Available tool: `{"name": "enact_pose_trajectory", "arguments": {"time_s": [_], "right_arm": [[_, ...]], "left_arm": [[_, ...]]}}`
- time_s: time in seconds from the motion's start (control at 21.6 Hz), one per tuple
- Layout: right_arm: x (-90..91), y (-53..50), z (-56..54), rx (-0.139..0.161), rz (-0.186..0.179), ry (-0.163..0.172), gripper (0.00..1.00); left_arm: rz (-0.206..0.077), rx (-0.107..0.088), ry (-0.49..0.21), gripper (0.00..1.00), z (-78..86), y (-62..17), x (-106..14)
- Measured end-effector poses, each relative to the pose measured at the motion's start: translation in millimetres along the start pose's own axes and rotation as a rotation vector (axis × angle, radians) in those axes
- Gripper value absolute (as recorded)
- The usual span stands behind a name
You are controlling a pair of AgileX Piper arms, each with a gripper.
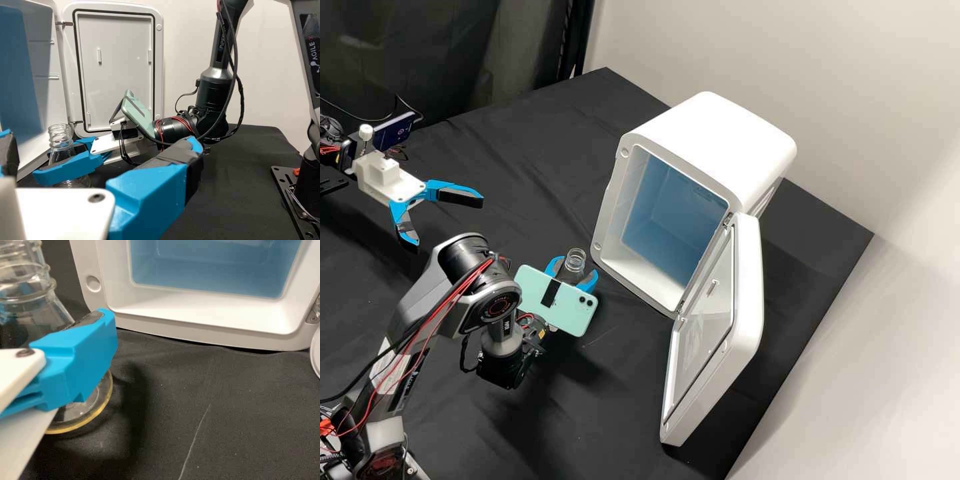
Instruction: Place the flask in the incubator
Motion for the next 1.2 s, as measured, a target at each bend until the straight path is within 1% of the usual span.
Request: {"name": "enact_pose_trajectory", "arguments": {"time_s": [0.65,0.74,0.88,0.92,0.97,1.02,1.11,1.16,1.2], "right_arm": [[-0.2,0.4,0.5,0.0,0.001,-0.002,0.0],[-2.6,3.4,0.4,-0.01,-0.005,-0.004,0.0],[-12.7,10.2,-1.7,-0.029,-0.011,-0.031,0.0],[-16.8,13.6,-2.4,-0.03,-0.004,-0.041,0.0],[-19.1,15.9,-3.2,-0.029,0.004,-0.044,0.0],[-23.2,20.0,-4.7,-0.029,0.022,-0.046,0.0],[-30.3,28.5,-9.7,-0.031,0.058,-0.042,0.0],[-33.3,30.7,-12.0,-0.024,0.069,-0.04,0.0],[-36.6,32.6,-15.5,-0.024,0.08,-0.035,0.0]], "left_arm": [[0.004,0.0,-0.002,1.0,0.1,0.3,0.0],[0.004,0.0,-0.002,1.0,0.1,0.3,0.0],[0.004,0.0,-0.002,1.0,0.1,0.3,0.0],[0.004,0.0,-0.002,1.0,0.1,0.3,0.0],[0.004,0.0,-0.002,1.0,0.1,0.3,0.0],[0.004,0.0,-0.002,1.0,0.1,0.3,0.0],[0.004,0.0,-0.002,1.0,0.1,0.3,0.0],[0.004,0.0,-0.002,1.0,0.1,0.3,0.0],[0.004,0.0,-0.002,1.0,0.1,0.3,0.0]]}}
